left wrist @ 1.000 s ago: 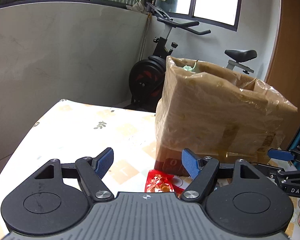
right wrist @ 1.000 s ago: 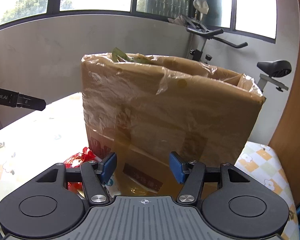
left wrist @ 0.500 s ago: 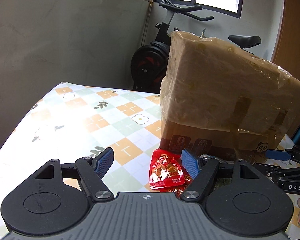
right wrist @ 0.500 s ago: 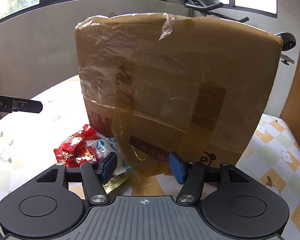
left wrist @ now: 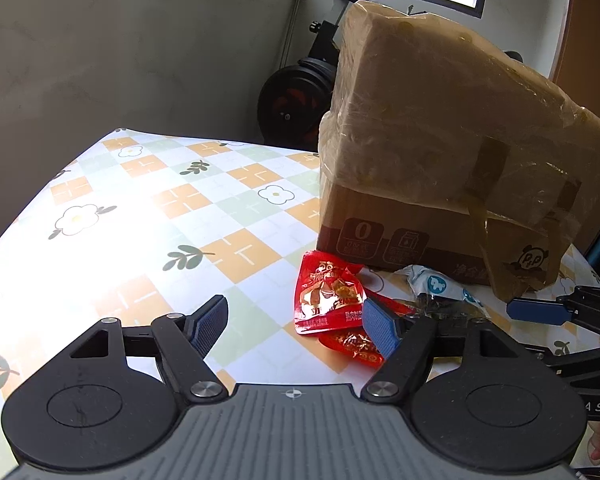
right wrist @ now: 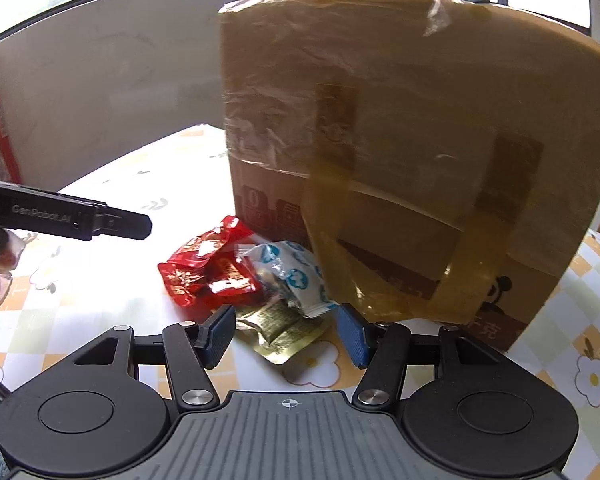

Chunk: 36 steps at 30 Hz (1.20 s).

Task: Organize snacks
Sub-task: 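Move both tools back down to the remaining snacks beside the box, then grasp the red candy bag with the left tool while the right tool grasps the blue-white wrapped bun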

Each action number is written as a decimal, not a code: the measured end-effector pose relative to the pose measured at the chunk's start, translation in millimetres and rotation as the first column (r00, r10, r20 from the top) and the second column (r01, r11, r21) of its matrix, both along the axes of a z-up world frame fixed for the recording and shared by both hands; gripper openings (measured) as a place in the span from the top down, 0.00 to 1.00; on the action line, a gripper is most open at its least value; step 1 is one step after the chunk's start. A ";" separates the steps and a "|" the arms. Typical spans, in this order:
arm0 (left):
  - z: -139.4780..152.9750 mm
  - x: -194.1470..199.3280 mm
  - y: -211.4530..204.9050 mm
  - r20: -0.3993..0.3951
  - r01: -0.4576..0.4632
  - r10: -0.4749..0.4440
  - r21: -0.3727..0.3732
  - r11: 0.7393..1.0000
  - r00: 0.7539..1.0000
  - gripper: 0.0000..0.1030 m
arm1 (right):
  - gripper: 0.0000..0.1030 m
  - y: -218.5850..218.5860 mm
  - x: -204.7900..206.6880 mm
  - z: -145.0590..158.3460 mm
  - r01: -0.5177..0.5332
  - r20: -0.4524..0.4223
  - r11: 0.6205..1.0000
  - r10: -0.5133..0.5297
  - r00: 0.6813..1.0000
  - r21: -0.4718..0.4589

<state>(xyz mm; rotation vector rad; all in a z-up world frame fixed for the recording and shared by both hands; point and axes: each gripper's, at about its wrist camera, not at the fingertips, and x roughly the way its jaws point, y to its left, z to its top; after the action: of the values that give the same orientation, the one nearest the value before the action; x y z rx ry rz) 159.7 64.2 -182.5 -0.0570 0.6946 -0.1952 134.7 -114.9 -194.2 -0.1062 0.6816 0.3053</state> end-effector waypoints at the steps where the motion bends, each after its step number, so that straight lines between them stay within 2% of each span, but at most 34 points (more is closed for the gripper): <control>1: -0.5 0.2 0.9 -0.001 -0.002 0.002 -0.002 1.000 1.000 0.26 | 0.49 0.9 3.4 0.2 -0.007 -0.002 1.000 0.007 1.000 0.000; 10: -5.5 1.0 5.0 -0.010 -0.013 0.013 -0.008 1.000 1.000 0.26 | 0.52 16.5 35.0 -5.3 -0.008 0.014 0.999 0.009 1.000 -0.042; 18: -9.9 3.1 3.0 -0.017 -0.019 0.019 -0.017 1.000 1.000 0.26 | 0.51 17.5 63.4 -20.7 -0.017 -0.027 0.995 0.014 1.000 -0.101; 21: -10.7 3.2 3.7 -0.020 -0.021 0.020 -0.015 1.000 1.000 0.26 | 0.51 17.4 61.1 -25.3 -0.016 -0.021 0.995 0.014 1.000 -0.103; 24: -11.8 3.4 3.5 -0.024 -0.022 0.022 -0.012 1.000 0.999 0.26 | 0.55 17.3 53.0 -27.3 -0.033 0.000 0.993 0.033 0.999 -0.111; 29: -14.0 4.2 1.5 -0.029 -0.023 0.023 -0.008 1.000 0.999 0.26 | 0.58 0.4 35.1 -24.8 -0.031 0.010 0.998 0.032 0.999 -0.051; 36: -18.0 4.9 0.0 -0.051 -0.020 0.021 0.004 1.000 0.998 0.26 | 0.58 -27.0 -3.6 -29.1 0.012 0.064 1.000 -0.010 0.998 -0.029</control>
<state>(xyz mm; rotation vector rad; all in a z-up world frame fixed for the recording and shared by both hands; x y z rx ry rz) 164.6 64.2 -200.5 -0.0659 0.7450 -0.1733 131.0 -141.8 -223.3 -0.1396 0.6228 0.2803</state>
